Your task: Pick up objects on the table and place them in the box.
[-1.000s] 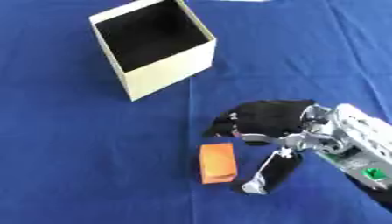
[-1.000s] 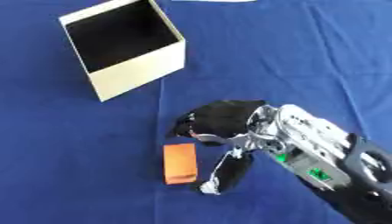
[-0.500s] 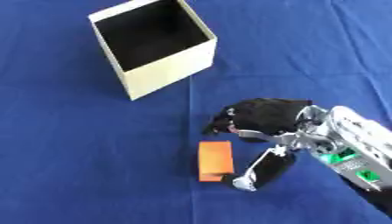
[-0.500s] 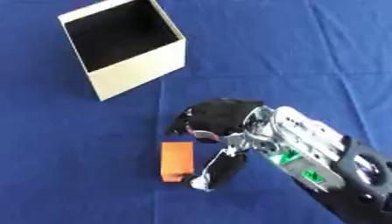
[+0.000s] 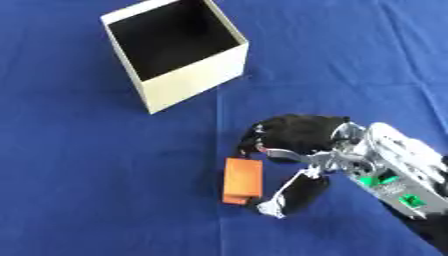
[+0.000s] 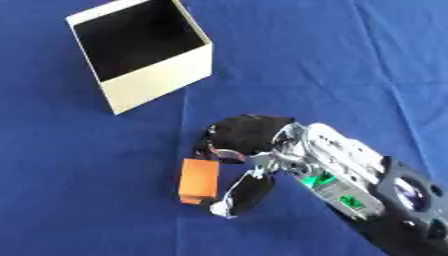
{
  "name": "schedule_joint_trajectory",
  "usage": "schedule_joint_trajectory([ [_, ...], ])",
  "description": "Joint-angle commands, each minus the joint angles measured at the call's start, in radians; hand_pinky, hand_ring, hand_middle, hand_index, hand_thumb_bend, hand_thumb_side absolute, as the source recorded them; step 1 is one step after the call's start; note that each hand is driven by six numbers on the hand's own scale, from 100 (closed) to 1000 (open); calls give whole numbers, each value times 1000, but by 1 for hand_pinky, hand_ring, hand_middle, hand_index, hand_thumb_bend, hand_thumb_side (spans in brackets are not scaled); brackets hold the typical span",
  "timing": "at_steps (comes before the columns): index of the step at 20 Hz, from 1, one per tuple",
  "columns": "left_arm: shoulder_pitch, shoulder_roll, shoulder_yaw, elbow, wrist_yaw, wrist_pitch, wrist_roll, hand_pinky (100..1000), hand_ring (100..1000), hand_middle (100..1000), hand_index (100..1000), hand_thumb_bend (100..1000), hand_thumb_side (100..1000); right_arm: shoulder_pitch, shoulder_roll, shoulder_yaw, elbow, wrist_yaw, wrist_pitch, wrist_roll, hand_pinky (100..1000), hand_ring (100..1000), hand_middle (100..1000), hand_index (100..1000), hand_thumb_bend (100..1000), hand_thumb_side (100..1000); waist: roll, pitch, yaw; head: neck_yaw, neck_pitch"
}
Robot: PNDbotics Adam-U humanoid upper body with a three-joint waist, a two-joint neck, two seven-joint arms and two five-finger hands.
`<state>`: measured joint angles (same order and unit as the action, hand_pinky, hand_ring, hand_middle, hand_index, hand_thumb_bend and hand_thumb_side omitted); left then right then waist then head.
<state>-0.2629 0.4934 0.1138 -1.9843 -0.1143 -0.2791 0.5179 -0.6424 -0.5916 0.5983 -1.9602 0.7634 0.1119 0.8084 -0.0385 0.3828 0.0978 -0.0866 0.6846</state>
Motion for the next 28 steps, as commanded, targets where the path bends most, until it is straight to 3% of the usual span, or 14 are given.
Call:
schedule_joint_trajectory([
  [1,-7,15,3,-16,3,1,-5,574,554,615,655,576,848,-11,3,-7,-6,-19,16,-16,845,822,507,705,198,543,4,-18,0,0,-8],
  [4,-7,16,4,-16,2,2,-8,574,555,616,655,570,845,-14,3,-9,-7,-47,41,-39,837,806,503,699,106,474,4,-19,0,0,-8],
  [5,-8,16,4,-16,2,2,-9,574,555,616,655,570,845,-15,3,-9,-8,-52,47,-43,837,806,503,699,106,474,4,-19,0,1,-8],
  [6,-8,16,4,-16,1,2,-9,574,555,616,655,568,844,-17,3,-10,-10,-57,53,-46,832,796,498,694,100,397,4,-20,0,1,-7],
  [7,-8,17,4,-16,1,2,-10,574,555,616,655,568,844,-18,2,-12,-14,-62,59,-49,831,793,496,692,100,380,4,-20,0,1,-7],
  [8,-8,17,4,-16,1,2,-10,575,556,616,656,570,845,-20,1,-15,-18,-68,66,-50,826,782,492,687,100,280,4,-21,-1,2,-7],
  [14,-9,21,5,-16,1,2,-12,575,557,617,656,567,843,-40,-14,-31,-39,-115,90,-48,823,774,499,689,100,100,3,-27,-5,5,-8],
  [28,-10,33,8,-16,1,-2,-7,575,559,616,657,571,844,-171,-112,-73,-40,-215,57,-103,804,742,495,680,100,100,0,-41,-9,11,-20],
])
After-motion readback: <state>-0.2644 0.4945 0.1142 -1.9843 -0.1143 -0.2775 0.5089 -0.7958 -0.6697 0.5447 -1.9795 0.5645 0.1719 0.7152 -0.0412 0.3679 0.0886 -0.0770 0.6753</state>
